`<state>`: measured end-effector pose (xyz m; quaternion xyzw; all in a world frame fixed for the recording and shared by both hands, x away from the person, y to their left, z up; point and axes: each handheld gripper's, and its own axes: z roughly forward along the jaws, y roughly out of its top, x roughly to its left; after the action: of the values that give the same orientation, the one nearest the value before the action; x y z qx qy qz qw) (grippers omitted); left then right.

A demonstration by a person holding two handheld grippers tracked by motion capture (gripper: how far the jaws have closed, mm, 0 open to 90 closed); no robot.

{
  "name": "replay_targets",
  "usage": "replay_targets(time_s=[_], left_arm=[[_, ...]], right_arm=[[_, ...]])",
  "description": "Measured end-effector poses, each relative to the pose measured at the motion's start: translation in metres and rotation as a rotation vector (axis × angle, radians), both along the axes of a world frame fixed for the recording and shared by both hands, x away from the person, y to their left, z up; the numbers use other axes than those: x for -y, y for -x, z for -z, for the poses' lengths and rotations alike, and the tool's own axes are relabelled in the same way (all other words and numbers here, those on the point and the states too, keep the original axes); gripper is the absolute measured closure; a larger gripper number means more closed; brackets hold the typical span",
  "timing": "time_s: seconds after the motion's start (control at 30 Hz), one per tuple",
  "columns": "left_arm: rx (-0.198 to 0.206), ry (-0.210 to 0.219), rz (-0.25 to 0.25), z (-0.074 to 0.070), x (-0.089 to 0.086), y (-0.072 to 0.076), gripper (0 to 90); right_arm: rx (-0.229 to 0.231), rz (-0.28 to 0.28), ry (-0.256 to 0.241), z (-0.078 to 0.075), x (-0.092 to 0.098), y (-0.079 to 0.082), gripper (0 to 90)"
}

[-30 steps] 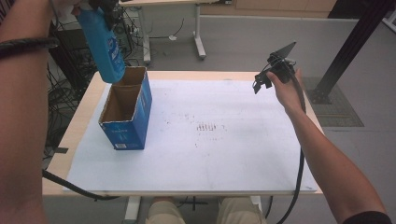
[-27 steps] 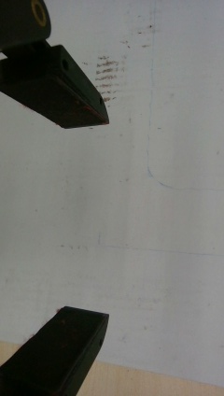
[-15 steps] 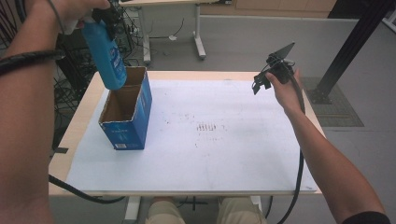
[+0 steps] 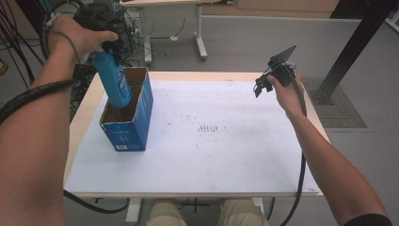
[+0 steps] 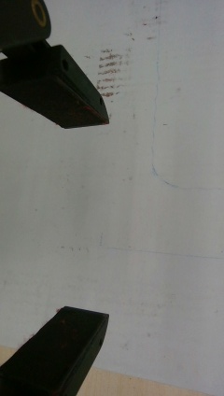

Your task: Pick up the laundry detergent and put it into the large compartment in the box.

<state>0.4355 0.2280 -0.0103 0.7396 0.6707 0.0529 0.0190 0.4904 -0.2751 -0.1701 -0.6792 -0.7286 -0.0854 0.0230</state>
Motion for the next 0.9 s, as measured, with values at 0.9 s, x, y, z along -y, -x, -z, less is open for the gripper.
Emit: replay_targets(time_s=[0.9], left_arm=[[-0.075, -0.064, 0.053, 0.128, 0.016, -0.007, 37.1]], right_arm=[[-0.018, -0.002, 0.005, 0.012, -0.001, 0.0, 5.5]])
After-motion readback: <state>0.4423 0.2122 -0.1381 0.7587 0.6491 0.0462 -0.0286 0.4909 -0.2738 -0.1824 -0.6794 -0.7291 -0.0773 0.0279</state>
